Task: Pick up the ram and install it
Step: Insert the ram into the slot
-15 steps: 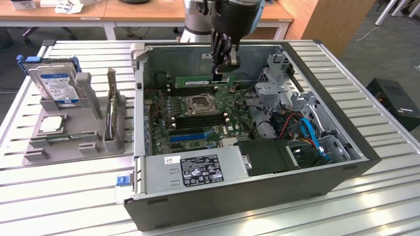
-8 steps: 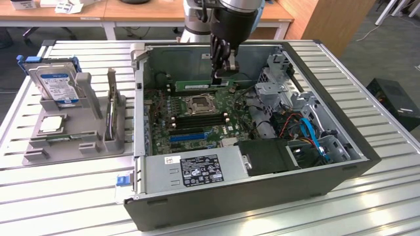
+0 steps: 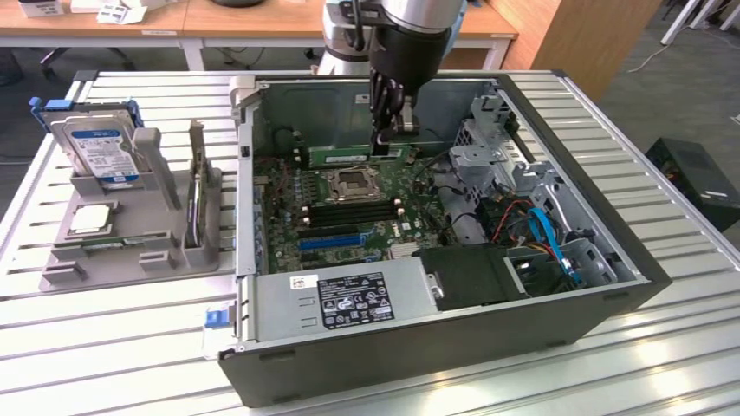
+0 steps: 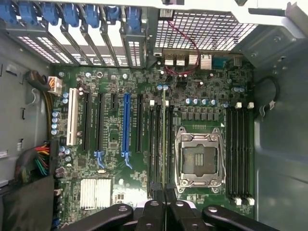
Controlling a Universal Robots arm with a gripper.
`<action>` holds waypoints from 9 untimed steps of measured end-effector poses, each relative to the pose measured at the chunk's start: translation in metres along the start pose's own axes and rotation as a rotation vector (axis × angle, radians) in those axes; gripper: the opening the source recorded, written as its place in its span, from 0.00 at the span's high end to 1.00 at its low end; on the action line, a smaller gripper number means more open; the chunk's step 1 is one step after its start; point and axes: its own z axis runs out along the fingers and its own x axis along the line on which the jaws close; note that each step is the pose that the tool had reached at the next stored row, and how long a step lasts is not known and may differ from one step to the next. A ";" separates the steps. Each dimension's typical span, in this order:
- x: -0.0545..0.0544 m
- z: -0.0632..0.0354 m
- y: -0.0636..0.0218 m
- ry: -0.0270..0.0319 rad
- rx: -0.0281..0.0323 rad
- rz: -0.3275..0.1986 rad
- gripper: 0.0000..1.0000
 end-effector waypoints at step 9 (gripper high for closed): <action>0.001 0.0130 -0.0010 0.0000 0.0000 0.000 0.88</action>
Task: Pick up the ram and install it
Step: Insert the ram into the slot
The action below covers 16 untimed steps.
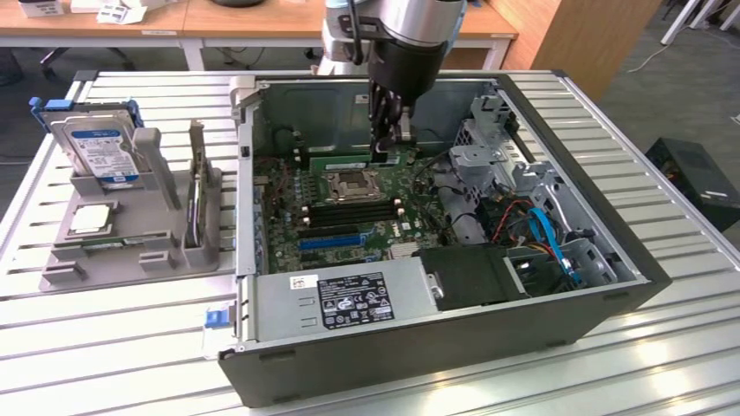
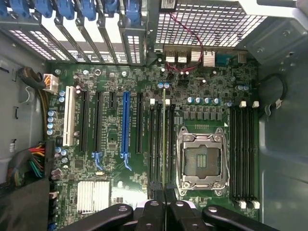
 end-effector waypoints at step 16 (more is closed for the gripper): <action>0.001 0.0188 -0.0015 -0.0001 0.0000 0.000 0.88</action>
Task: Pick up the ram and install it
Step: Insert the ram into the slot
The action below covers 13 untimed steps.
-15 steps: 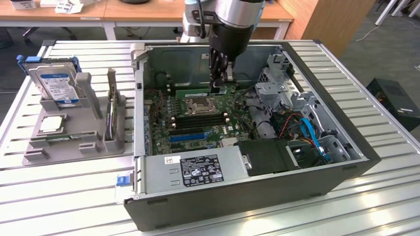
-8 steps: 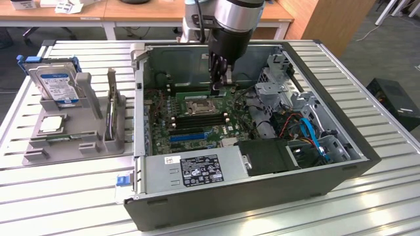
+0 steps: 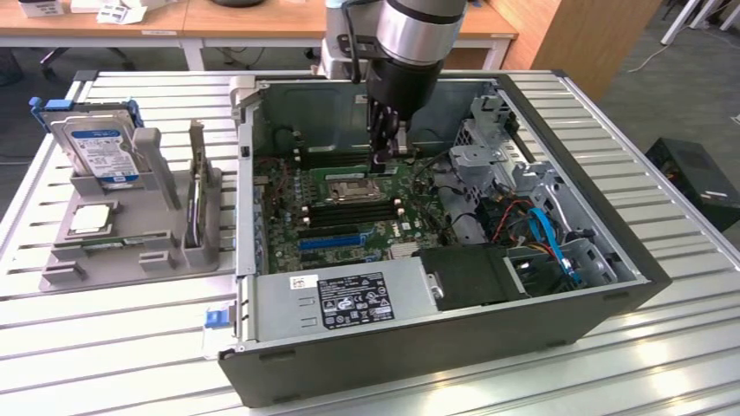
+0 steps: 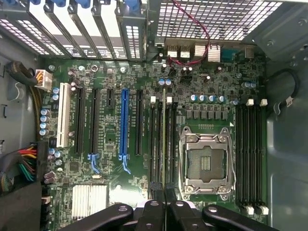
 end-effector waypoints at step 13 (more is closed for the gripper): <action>0.001 0.0171 -0.0013 0.0001 -0.0001 0.000 0.88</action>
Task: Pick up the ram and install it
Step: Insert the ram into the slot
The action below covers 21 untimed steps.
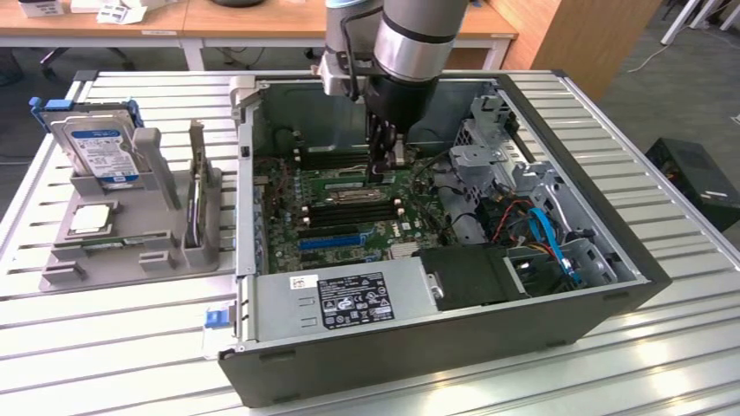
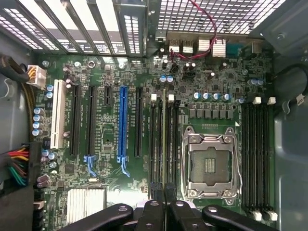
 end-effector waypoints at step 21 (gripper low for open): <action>0.001 0.0257 -0.0020 0.0003 -0.0001 0.000 0.88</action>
